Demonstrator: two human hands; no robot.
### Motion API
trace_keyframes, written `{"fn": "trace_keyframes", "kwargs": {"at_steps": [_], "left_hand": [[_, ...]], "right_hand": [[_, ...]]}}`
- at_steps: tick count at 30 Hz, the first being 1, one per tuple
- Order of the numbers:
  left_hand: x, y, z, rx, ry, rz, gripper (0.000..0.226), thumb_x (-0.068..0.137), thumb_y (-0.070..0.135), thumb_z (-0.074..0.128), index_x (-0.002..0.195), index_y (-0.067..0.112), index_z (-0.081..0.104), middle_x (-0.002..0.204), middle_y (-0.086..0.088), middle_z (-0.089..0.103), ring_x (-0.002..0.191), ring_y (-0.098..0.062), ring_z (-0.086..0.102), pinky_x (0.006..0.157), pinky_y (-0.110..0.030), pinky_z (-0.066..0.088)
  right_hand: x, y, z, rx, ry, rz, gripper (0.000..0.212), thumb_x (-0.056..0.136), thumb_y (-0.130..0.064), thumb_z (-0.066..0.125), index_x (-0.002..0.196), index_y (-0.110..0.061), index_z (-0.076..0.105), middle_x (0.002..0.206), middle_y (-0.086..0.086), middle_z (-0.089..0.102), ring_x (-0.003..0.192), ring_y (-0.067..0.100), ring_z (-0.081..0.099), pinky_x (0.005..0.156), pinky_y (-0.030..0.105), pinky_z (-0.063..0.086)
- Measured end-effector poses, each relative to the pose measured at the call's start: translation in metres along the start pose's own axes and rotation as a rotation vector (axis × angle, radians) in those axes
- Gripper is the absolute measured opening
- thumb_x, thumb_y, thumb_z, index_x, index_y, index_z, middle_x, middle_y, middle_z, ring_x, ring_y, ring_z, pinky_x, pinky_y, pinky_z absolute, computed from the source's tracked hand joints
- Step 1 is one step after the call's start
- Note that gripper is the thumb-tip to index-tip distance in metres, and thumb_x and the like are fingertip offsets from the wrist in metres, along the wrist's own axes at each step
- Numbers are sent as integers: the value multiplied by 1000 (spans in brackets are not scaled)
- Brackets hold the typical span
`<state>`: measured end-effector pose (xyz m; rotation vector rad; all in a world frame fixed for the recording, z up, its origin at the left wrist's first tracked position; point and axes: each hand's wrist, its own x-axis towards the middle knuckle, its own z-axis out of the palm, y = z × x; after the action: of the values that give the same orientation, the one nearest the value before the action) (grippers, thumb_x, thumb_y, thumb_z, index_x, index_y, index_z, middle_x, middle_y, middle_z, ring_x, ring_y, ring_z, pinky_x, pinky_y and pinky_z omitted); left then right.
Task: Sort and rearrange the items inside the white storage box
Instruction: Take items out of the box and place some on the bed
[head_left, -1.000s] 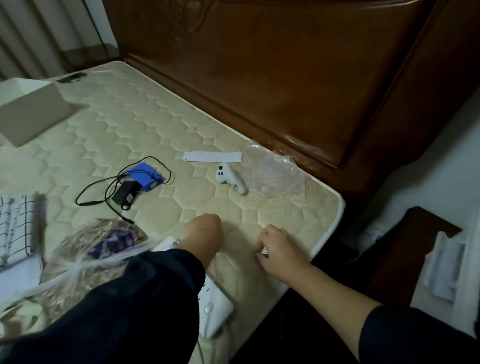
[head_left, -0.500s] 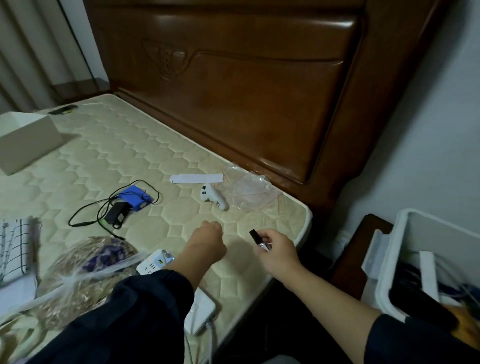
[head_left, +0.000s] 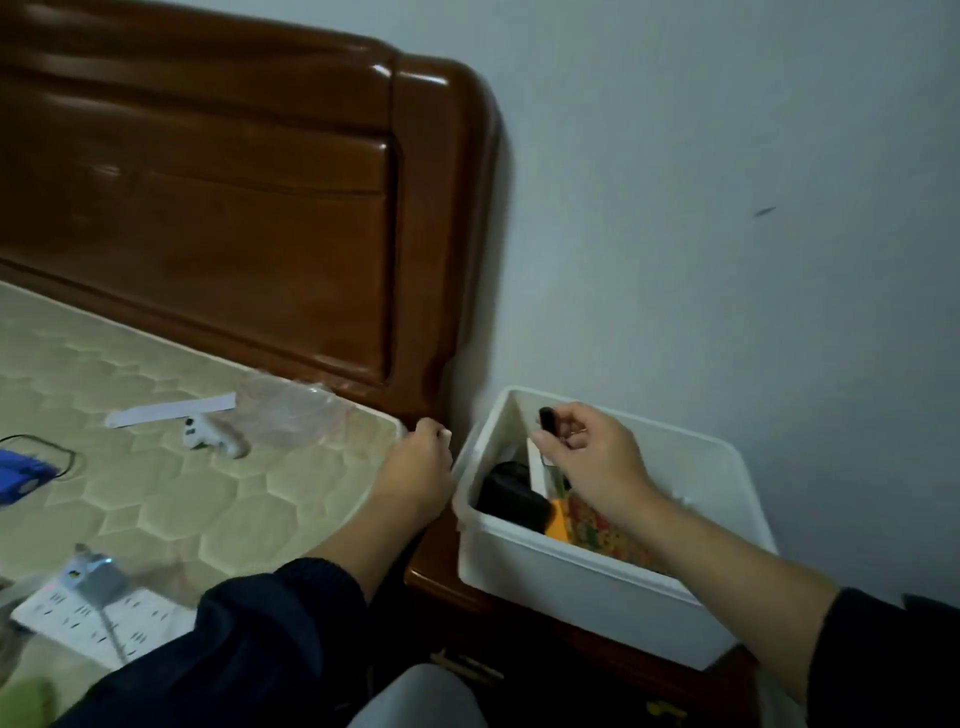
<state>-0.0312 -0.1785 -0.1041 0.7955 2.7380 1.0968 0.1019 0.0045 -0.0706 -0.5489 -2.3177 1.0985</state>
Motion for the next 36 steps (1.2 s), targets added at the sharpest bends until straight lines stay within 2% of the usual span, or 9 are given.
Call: {"fn": "trace_keyframes", "kwargs": {"at_steps": [3, 6, 9, 13, 17, 23, 28, 32, 36], "left_hand": [[-12, 57, 34, -111, 16, 155, 19, 109, 24, 49, 121, 12, 57, 110, -8, 65, 99, -27, 64, 83, -37, 49], [-27, 103, 74, -168, -87, 257, 16, 108, 27, 51, 116, 15, 57, 105, -3, 63, 90, -19, 62, 78, -32, 46], [-41, 132, 112, -192, -244, 278, 14, 105, 24, 58, 118, 17, 58, 109, -3, 62, 95, -17, 62, 85, -31, 49], [-49, 149, 148, -189, -343, 246, 17, 104, 23, 60, 119, 15, 60, 116, -4, 64, 105, -21, 63, 98, -38, 52], [-34, 147, 162, -204, -377, 155, 15, 103, 25, 63, 116, 16, 60, 107, -1, 66, 98, -16, 62, 92, -34, 55], [-13, 135, 175, -231, -476, 62, 23, 100, 30, 67, 120, 23, 62, 112, 2, 68, 104, -14, 64, 89, -29, 55], [0, 135, 183, -226, -489, 101, 20, 100, 26, 67, 119, 20, 64, 110, 0, 69, 101, -16, 64, 90, -32, 54], [13, 126, 187, -176, -527, 71, 19, 101, 25, 65, 118, 20, 65, 114, -4, 69, 105, -21, 65, 98, -42, 56], [21, 123, 196, -175, -583, 78, 24, 101, 27, 66, 123, 19, 66, 122, -6, 68, 109, -22, 64, 95, -37, 55]], "right_hand": [[-17, 30, -69, -101, 98, 39, 17, 91, -28, 80, 106, -28, 73, 91, -15, 71, 81, -8, 64, 65, 3, 46], [-37, 54, -126, -189, 172, 100, 20, 91, -23, 81, 109, -27, 73, 92, -15, 72, 82, -4, 66, 67, 5, 47], [-54, 75, -162, -237, 216, 148, 22, 90, -21, 82, 110, -26, 74, 94, -11, 73, 87, 0, 67, 74, 11, 51], [-62, 101, -184, -300, 248, 189, 23, 88, -18, 83, 110, -22, 77, 96, -10, 74, 86, -3, 67, 73, 5, 49], [-46, 116, -181, -320, 251, 184, 22, 86, -17, 85, 107, -20, 78, 104, -2, 71, 90, 10, 72, 86, 28, 60], [-7, 133, -156, -698, -65, 120, 22, 89, -30, 79, 111, -26, 76, 104, -9, 72, 96, 12, 68, 89, 34, 58], [26, 141, -137, -1192, -304, 100, 19, 94, -37, 69, 112, -32, 75, 108, -7, 73, 115, 22, 59, 109, 37, 43], [45, 150, -124, -1478, -446, 67, 17, 95, -32, 67, 110, -28, 74, 107, -4, 73, 109, 19, 62, 115, 36, 33], [53, 166, -113, -1575, -518, 55, 11, 93, -26, 67, 104, -27, 71, 105, -3, 71, 110, 21, 60, 113, 38, 30]]}}
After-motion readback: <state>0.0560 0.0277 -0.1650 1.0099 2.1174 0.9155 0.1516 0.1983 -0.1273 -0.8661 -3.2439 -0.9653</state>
